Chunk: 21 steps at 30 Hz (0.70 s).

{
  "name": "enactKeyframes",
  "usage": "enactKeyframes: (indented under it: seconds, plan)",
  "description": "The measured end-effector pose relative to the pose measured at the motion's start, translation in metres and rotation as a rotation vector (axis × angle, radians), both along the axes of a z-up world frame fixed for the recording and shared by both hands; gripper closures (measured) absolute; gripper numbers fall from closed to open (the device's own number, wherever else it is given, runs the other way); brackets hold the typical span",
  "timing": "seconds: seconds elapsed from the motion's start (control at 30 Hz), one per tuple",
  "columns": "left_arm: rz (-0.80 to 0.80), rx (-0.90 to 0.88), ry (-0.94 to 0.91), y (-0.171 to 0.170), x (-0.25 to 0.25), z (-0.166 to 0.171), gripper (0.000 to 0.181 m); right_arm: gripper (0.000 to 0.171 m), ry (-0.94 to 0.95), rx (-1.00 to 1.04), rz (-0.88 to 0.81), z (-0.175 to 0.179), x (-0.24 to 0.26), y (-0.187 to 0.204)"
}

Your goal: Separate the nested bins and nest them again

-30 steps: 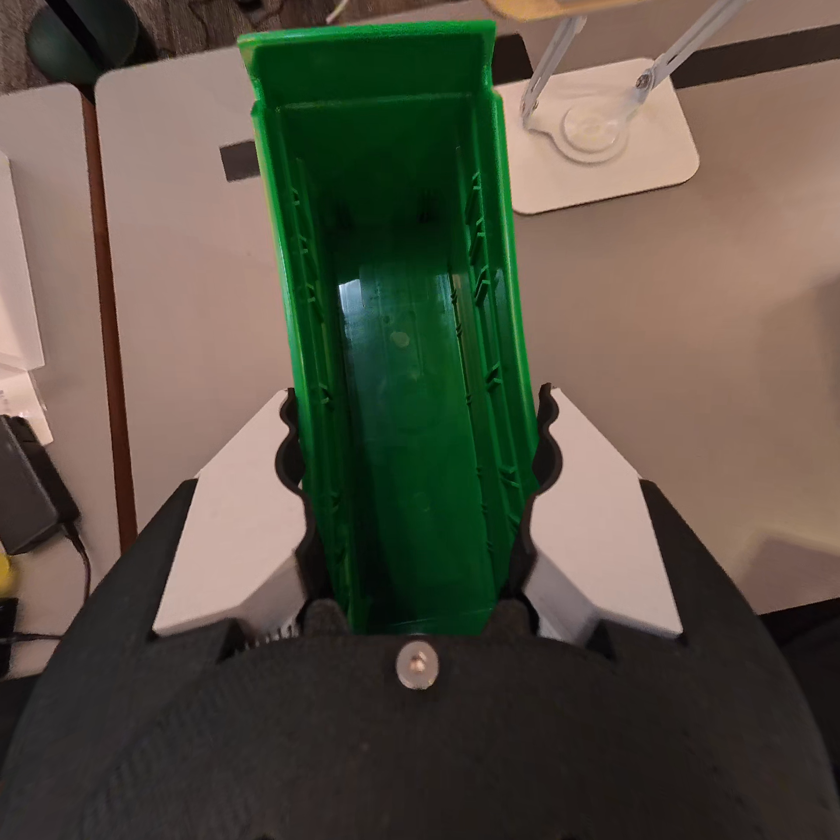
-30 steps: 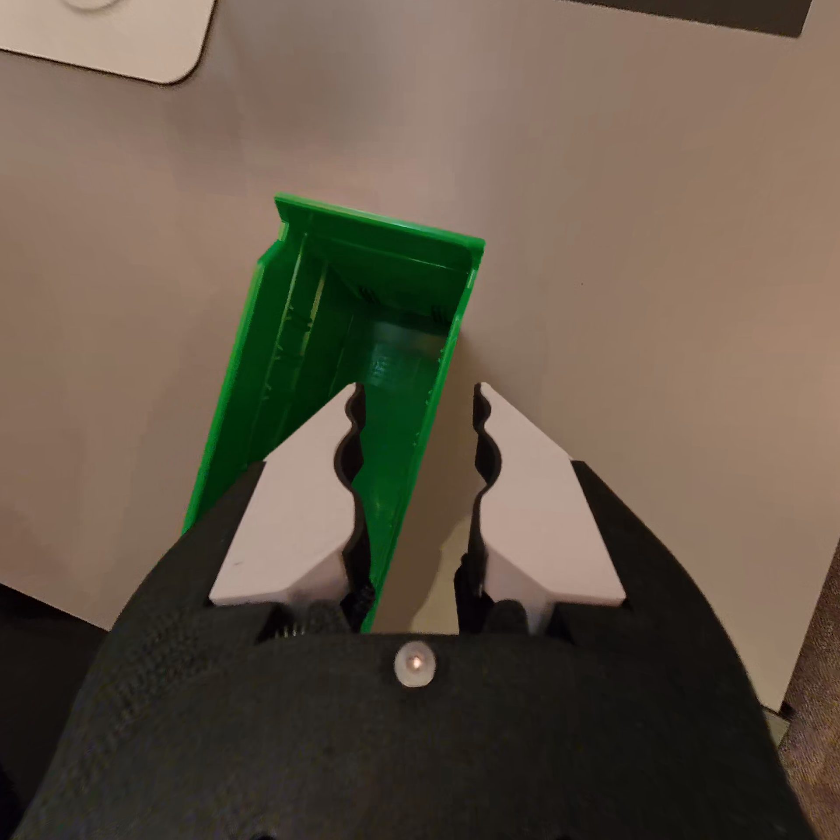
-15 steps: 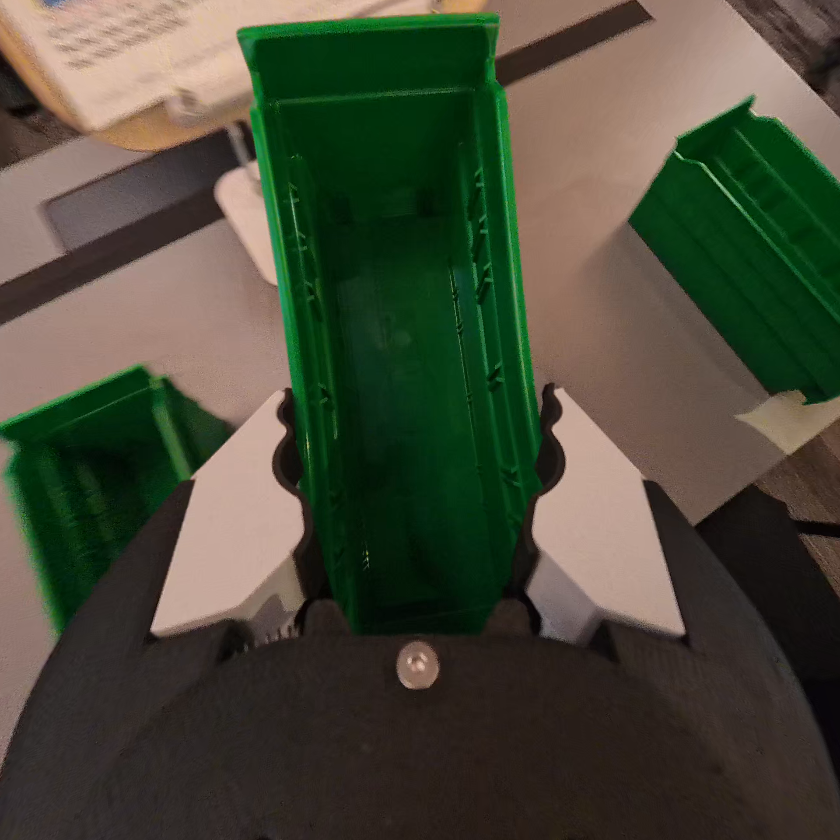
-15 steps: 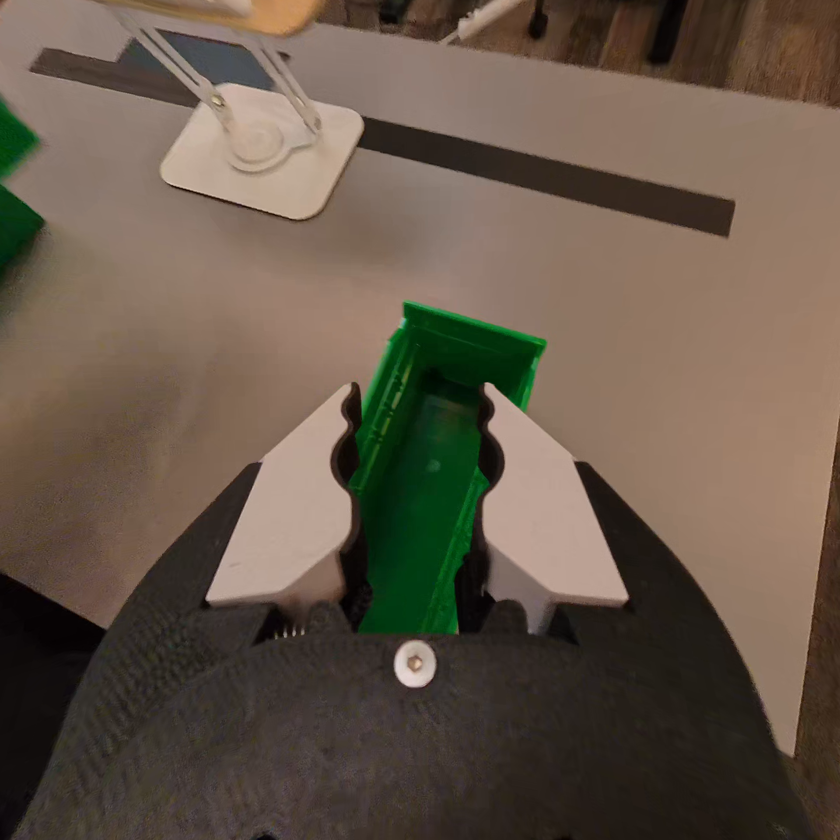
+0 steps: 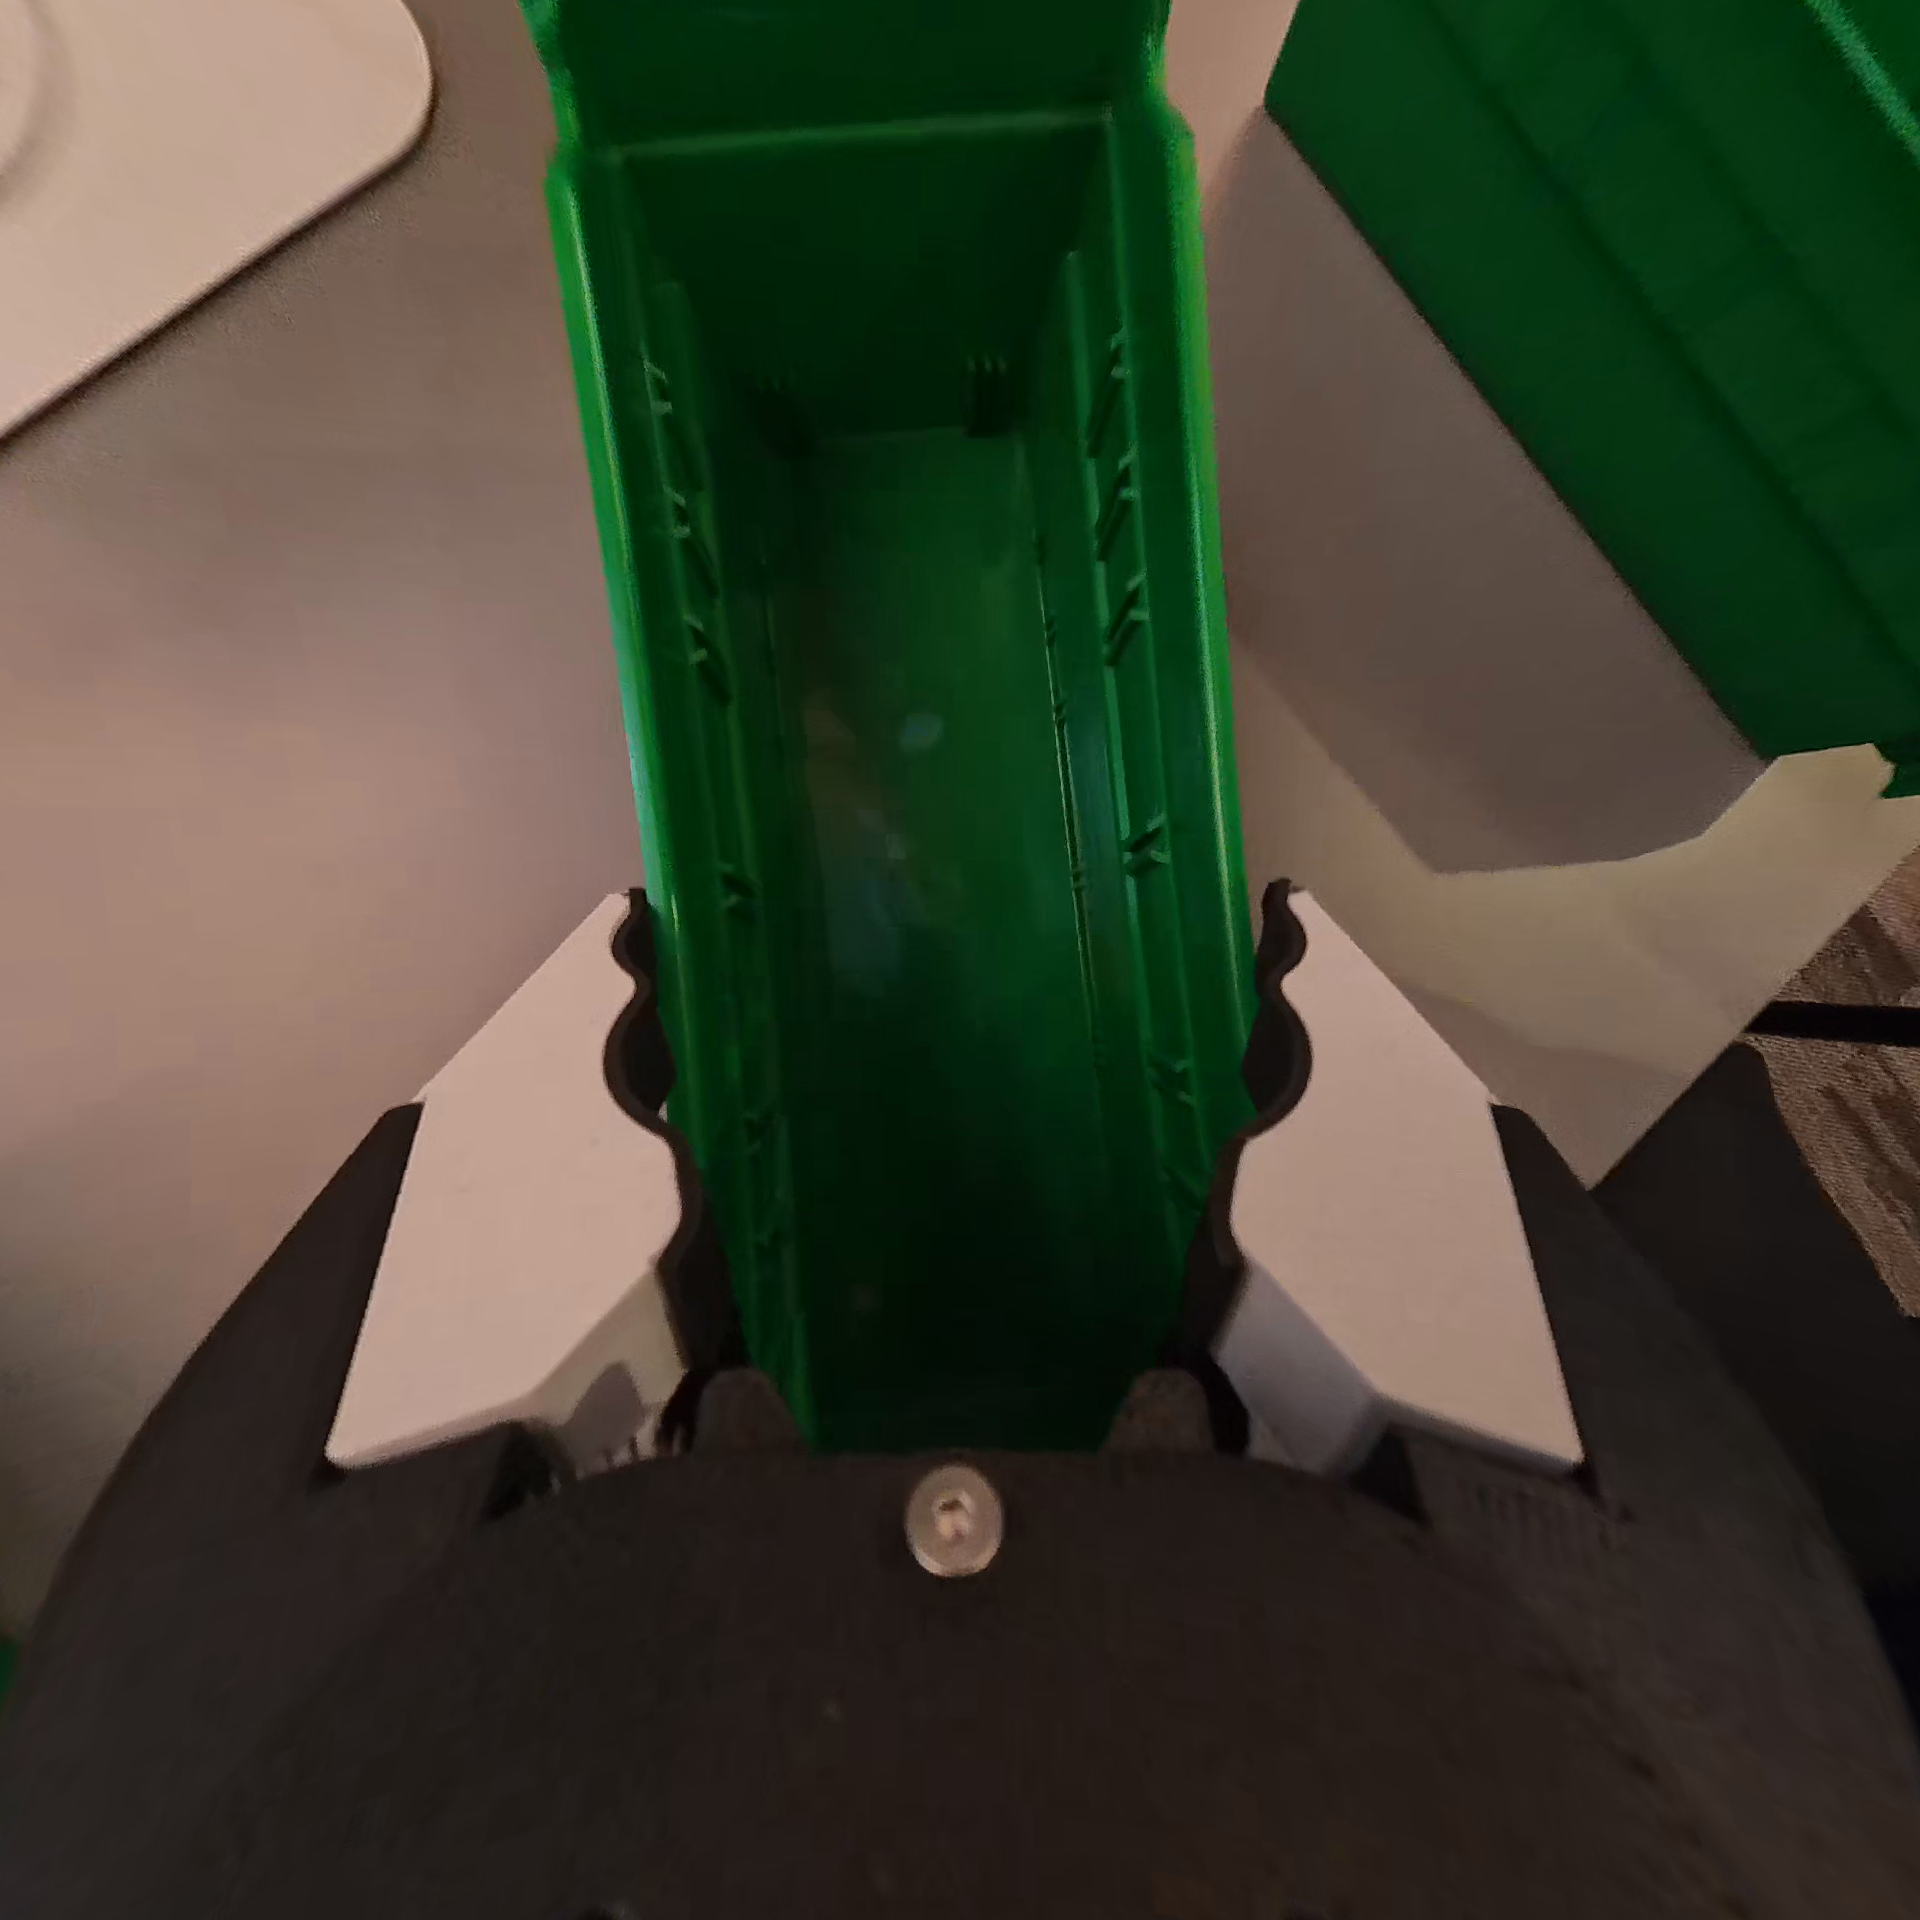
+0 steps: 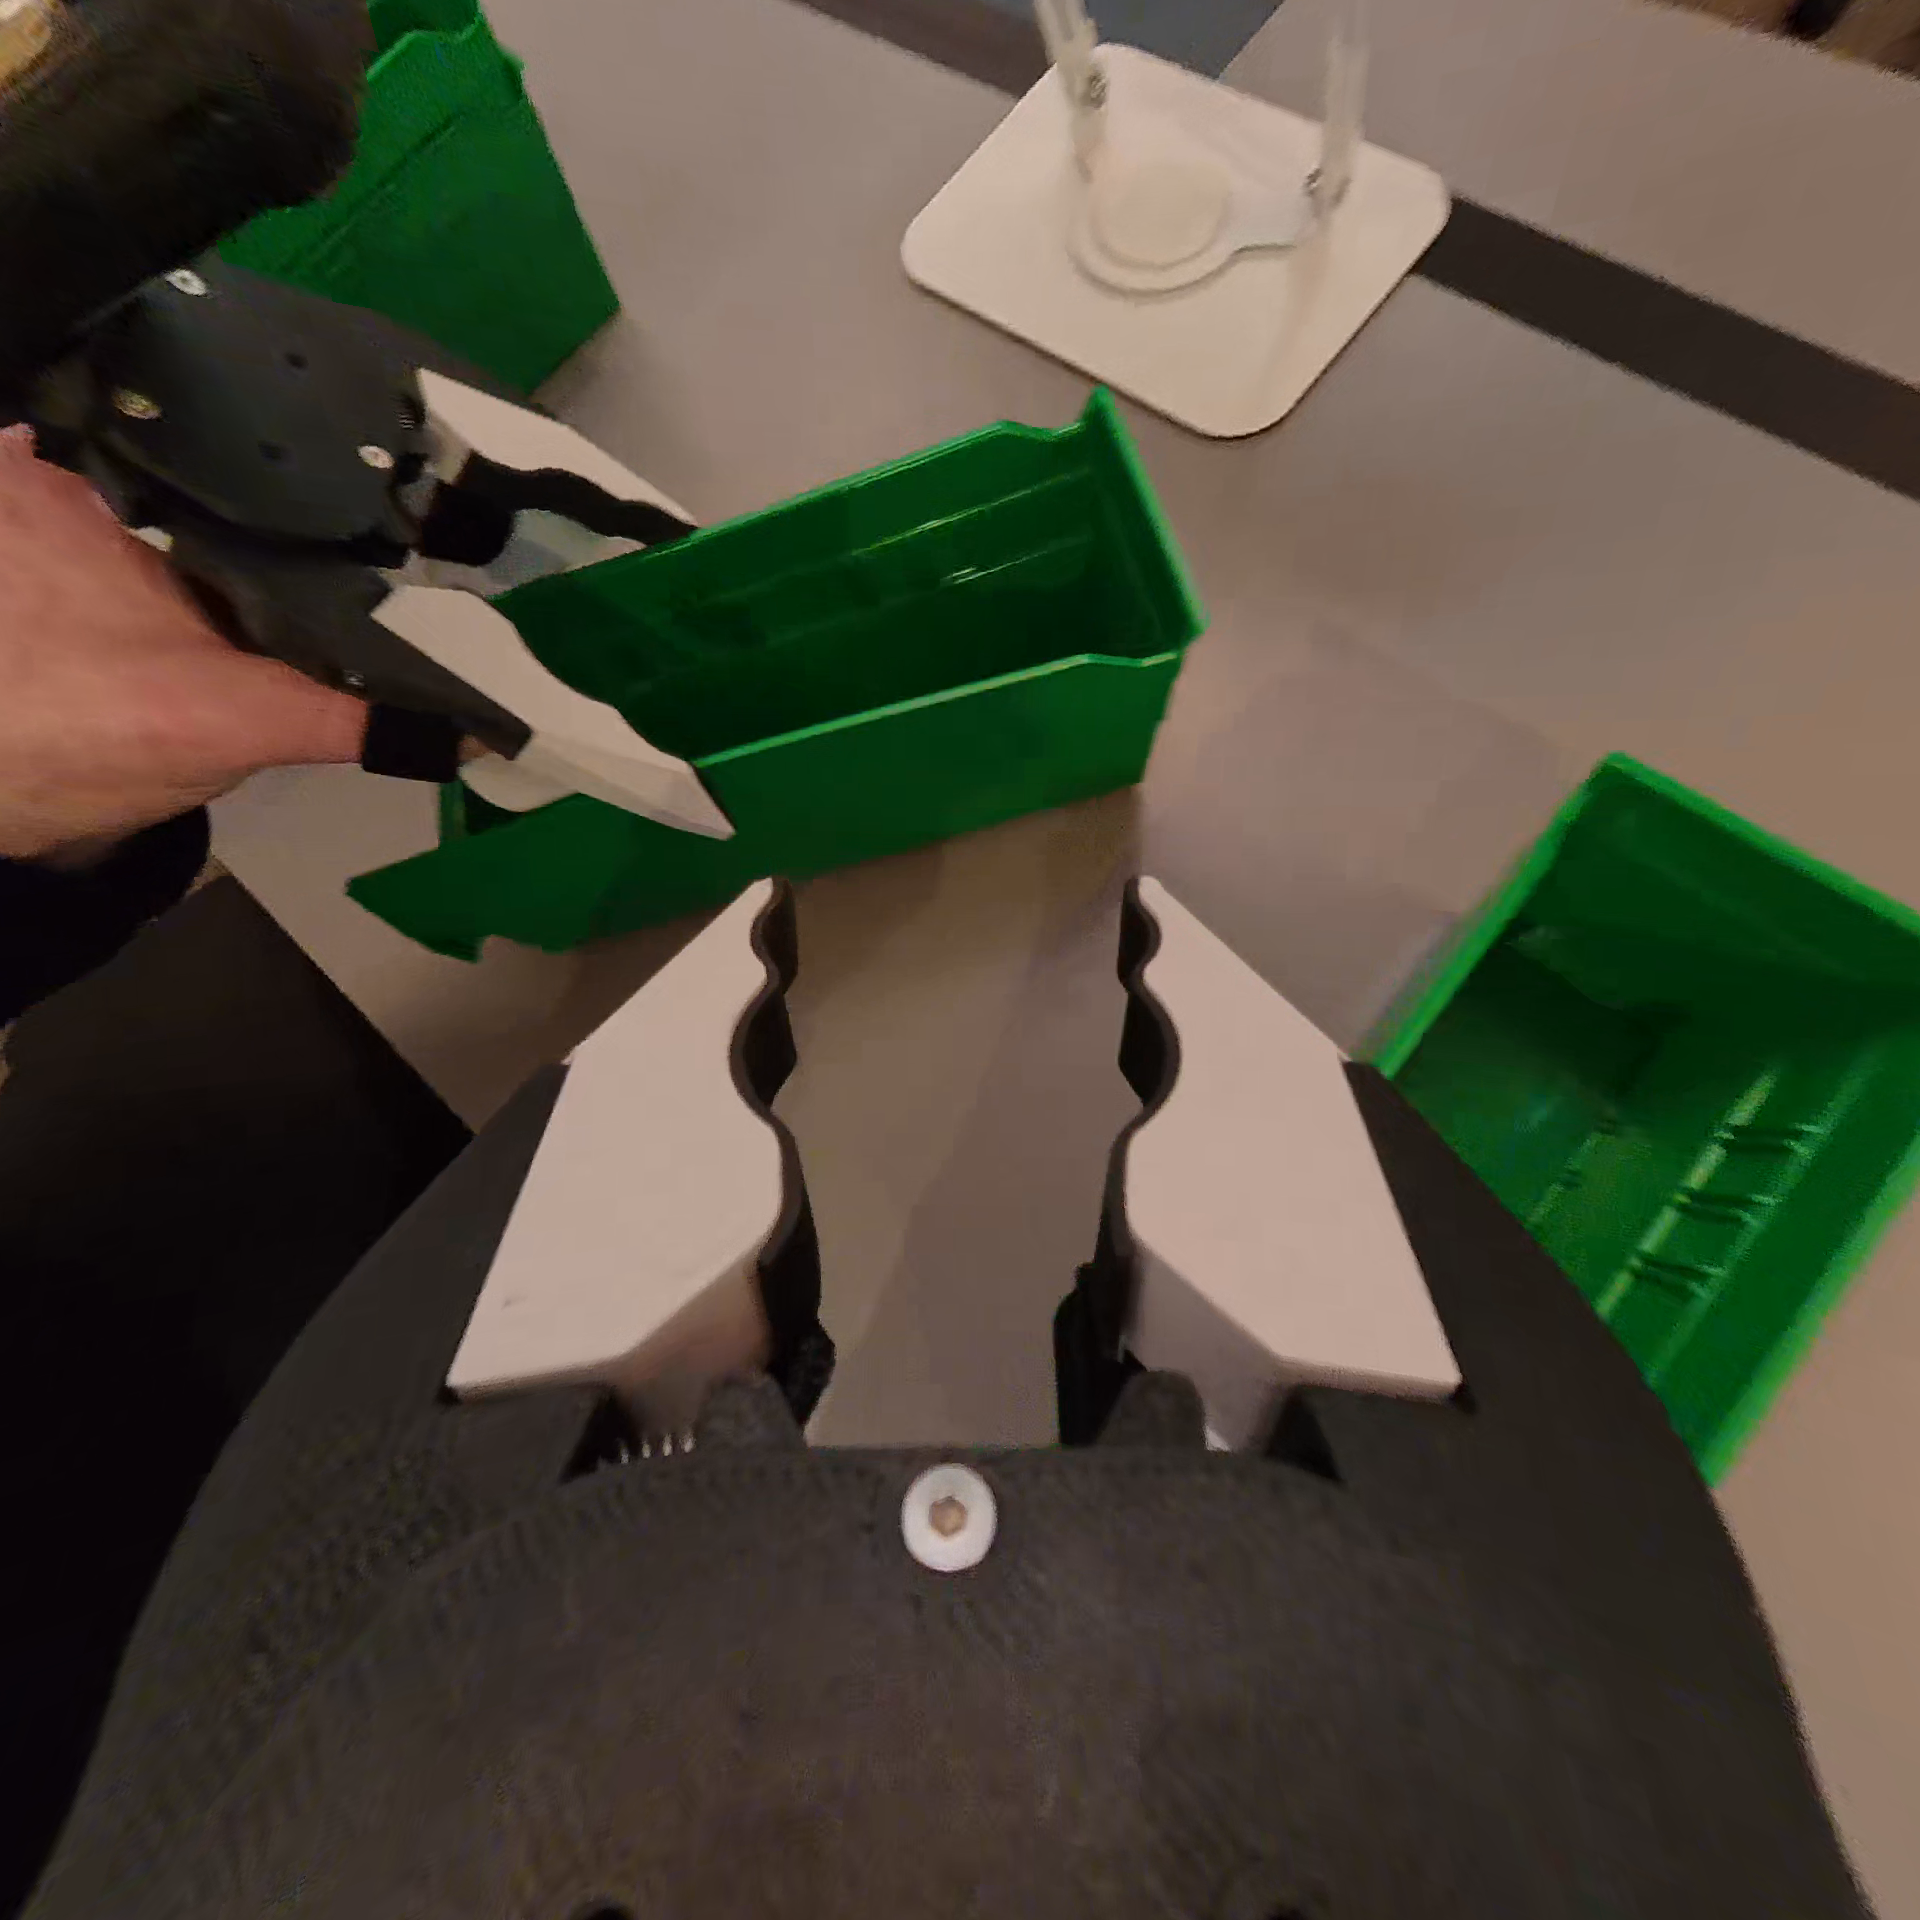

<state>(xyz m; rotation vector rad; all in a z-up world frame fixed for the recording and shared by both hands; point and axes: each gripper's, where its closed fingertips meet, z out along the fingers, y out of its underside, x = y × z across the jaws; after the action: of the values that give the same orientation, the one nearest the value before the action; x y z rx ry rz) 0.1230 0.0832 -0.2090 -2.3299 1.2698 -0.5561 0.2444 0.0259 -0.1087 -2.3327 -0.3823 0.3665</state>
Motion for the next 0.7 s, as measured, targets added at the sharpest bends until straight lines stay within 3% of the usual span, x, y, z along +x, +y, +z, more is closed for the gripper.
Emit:
enactKeyframes:
  seconds: [0.4, 0.5, 0.63, 0.7]
  plan:
    - [-0.048, -0.019, 0.073, -0.011, 0.004, -0.018, 0.042, 0.112, -0.048, -0.161, 0.151, -0.065, -0.063, -0.007]
    - [-0.057, -0.205, 0.101, -0.025, 0.002, -0.037, 0.023, 0.113, -0.056, -0.198, 0.173, -0.079, -0.071, -0.011]
    - [-0.062, -0.232, 0.095, -0.025, 0.003, -0.036, 0.029, 0.116, -0.068, -0.217, 0.186, -0.09, -0.077, -0.014]
    - [-0.059, -0.248, 0.074, -0.028, 0.006, -0.032, 0.04, 0.116, -0.078, -0.215, 0.18, -0.091, -0.077, -0.014]
